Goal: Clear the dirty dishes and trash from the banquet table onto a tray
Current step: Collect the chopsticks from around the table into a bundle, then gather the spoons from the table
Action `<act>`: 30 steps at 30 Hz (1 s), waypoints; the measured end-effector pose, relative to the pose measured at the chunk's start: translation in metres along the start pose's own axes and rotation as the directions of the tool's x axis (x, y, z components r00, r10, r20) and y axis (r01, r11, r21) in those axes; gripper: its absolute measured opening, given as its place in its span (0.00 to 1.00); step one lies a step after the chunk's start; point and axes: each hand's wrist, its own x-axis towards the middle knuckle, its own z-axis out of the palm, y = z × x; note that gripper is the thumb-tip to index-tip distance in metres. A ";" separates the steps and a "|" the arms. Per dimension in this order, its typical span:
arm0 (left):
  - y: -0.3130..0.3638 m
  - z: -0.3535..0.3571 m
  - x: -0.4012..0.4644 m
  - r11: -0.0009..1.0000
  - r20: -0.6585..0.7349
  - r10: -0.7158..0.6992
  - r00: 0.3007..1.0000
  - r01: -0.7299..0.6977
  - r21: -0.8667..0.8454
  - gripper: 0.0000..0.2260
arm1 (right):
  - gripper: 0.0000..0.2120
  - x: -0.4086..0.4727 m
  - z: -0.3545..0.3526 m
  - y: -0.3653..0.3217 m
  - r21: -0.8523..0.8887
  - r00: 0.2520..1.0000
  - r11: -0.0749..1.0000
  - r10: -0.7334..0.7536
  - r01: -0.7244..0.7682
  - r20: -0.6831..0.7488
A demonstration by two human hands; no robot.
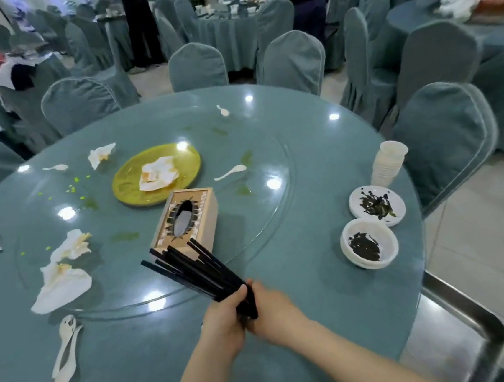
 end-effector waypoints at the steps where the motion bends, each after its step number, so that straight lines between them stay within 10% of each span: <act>1: -0.004 0.006 0.004 0.998 0.019 0.005 1.000 -0.006 0.056 0.05 | 0.30 0.001 -0.003 0.010 0.006 1.000 1.000 0.020 -0.020 -0.007; 9: -0.030 0.029 0.037 0.821 0.054 0.063 0.997 -0.082 0.565 0.16 | 0.09 -0.002 -0.042 0.108 -0.056 0.947 0.960 0.258 -0.273 -0.194; 12: -0.041 0.012 0.051 0.507 0.031 0.211 0.977 -0.137 0.851 0.26 | 0.11 -0.009 -0.052 0.142 -0.082 0.908 0.929 0.331 -0.362 -0.257; 17: -0.066 -0.021 0.069 -0.323 0.174 0.090 0.981 -0.136 0.937 0.50 | 0.15 -0.015 -0.053 0.174 -0.142 0.872 0.880 0.405 -0.453 -0.274; 24: -0.064 -0.026 0.073 -0.383 0.216 0.050 0.975 -0.181 0.906 0.52 | 0.26 0.004 -0.049 0.177 -0.155 0.878 0.888 0.375 -0.432 -0.299; 30: -0.048 -0.046 0.070 -0.236 0.269 -0.062 0.961 -0.276 0.932 0.47 | 0.35 0.009 -0.031 0.176 -0.263 0.917 0.898 0.275 -0.352 -0.287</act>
